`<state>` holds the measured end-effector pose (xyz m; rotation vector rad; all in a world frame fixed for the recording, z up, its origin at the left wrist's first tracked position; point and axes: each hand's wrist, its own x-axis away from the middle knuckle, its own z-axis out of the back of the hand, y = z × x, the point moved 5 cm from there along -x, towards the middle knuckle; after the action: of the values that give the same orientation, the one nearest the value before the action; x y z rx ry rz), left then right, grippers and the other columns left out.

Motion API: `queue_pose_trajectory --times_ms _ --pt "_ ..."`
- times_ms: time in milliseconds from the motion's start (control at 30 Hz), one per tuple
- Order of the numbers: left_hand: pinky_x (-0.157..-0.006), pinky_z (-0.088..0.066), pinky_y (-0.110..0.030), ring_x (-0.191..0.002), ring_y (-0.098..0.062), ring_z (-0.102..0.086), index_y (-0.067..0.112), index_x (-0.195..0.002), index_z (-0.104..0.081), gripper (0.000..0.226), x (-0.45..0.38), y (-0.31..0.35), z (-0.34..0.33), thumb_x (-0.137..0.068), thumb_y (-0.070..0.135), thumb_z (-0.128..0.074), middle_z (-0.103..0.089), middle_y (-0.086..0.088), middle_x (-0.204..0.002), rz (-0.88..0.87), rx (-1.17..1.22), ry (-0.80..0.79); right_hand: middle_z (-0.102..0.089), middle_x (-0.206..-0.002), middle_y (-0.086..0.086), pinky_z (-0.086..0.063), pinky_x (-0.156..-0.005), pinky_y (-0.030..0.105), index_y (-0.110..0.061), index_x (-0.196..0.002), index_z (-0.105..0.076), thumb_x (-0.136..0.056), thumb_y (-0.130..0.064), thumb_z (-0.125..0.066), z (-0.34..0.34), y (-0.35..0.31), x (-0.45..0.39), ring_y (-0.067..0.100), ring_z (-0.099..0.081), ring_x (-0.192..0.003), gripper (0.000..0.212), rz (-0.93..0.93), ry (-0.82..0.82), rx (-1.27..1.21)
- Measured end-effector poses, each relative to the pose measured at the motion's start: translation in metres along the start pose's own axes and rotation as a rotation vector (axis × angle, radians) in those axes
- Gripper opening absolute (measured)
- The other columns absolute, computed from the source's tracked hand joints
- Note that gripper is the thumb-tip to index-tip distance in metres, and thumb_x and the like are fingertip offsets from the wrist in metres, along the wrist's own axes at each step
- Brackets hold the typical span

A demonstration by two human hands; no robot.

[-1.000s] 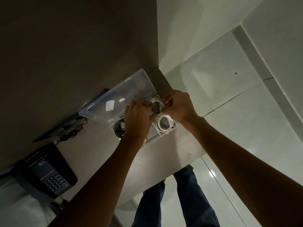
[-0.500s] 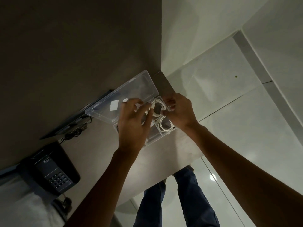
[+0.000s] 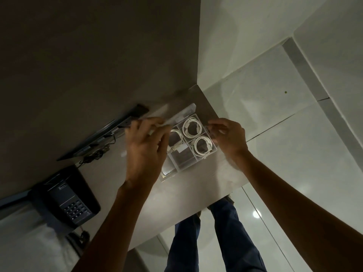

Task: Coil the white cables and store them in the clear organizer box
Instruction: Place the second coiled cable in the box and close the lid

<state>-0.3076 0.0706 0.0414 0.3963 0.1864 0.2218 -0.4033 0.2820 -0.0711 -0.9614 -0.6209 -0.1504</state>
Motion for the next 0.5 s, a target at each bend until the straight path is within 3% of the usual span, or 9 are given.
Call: queue_pose_trajectory --times_ms 100,167,233,300,367,433,500 --pt "-0.079 -0.061 -0.046 -0.101 -0.024 -0.071 0.007 -0.104 -0.081 0.014 0.018 0.009 -0.011 -0.093 0.013 -0.073 -0.077 -0.012 -0.117 -0.090 0.125 -0.158 -0.081 -0.115 0.012 -0.064 -0.098 0.054 -0.011 -0.121 -0.073 -0.106 -0.025 -0.066 -0.002 0.014 -0.003 0.029 -0.080 -0.104 0.022 -0.275 -0.060 -0.436" --pt "-0.085 -0.063 -0.045 -0.105 -0.022 -0.074 0.009 -0.107 -0.080 0.016 0.034 0.018 -0.022 -0.094 0.011 -0.072 -0.079 -0.009 -0.120 -0.144 0.187 -0.222 -0.080 -0.122 0.008 -0.067 -0.092 0.041 -0.013 -0.128 -0.068 -0.109 -0.041 -0.059 -0.001 0.016 -0.001 0.019 -0.081 -0.103 0.035 -0.330 -0.132 -0.529" --pt "-0.095 -0.062 -0.042 -0.119 -0.016 -0.071 0.013 -0.126 -0.074 0.027 0.051 0.025 -0.040 -0.099 0.015 -0.069 -0.076 -0.006 -0.130 -0.130 0.305 -0.343 -0.077 -0.129 0.002 -0.067 -0.088 0.032 -0.020 -0.133 -0.064 -0.108 -0.052 -0.052 0.000 0.017 0.004 0.010 -0.081 -0.102 0.043 -0.305 -0.213 -0.513" --pt "-0.113 -0.052 -0.043 -0.142 -0.015 -0.057 0.016 -0.148 -0.059 0.045 0.071 0.025 -0.062 -0.104 0.018 -0.065 -0.063 -0.004 -0.151 -0.108 0.332 -0.495 -0.074 -0.135 -0.001 -0.062 -0.104 0.042 -0.025 -0.137 -0.062 -0.107 -0.053 -0.053 0.001 0.019 0.008 0.011 -0.077 -0.114 0.042 -0.215 -0.253 -0.412" --pt "-0.122 -0.044 -0.045 -0.155 -0.018 -0.041 0.015 -0.154 -0.051 0.050 0.084 0.018 -0.077 -0.105 0.011 -0.060 -0.049 -0.003 -0.163 -0.086 0.309 -0.567 -0.068 -0.146 -0.003 -0.054 -0.113 0.044 -0.029 -0.146 -0.056 -0.106 -0.048 -0.060 0.004 0.021 0.011 0.014 -0.067 -0.130 0.045 -0.056 -0.267 -0.172" --pt "-0.123 -0.044 -0.047 -0.158 -0.021 -0.036 0.014 -0.153 -0.052 0.051 0.089 0.008 -0.082 -0.103 0.003 -0.061 -0.043 -0.004 -0.167 -0.063 0.288 -0.539 -0.061 -0.154 -0.003 -0.053 -0.110 0.036 -0.029 -0.154 -0.049 -0.099 -0.045 -0.071 0.004 0.021 0.014 0.013 -0.060 -0.135 0.061 0.169 -0.288 0.093" --pt "-0.125 -0.040 -0.051 -0.160 -0.025 -0.031 0.016 -0.153 -0.053 0.052 0.091 -0.007 -0.079 -0.103 0.009 -0.064 -0.038 -0.007 -0.169 -0.026 0.214 -0.465 -0.052 -0.163 0.002 -0.049 -0.115 0.038 -0.022 -0.158 -0.047 -0.095 -0.043 -0.077 0.000 0.020 0.020 0.019 -0.050 -0.146 0.073 0.464 -0.292 0.317"
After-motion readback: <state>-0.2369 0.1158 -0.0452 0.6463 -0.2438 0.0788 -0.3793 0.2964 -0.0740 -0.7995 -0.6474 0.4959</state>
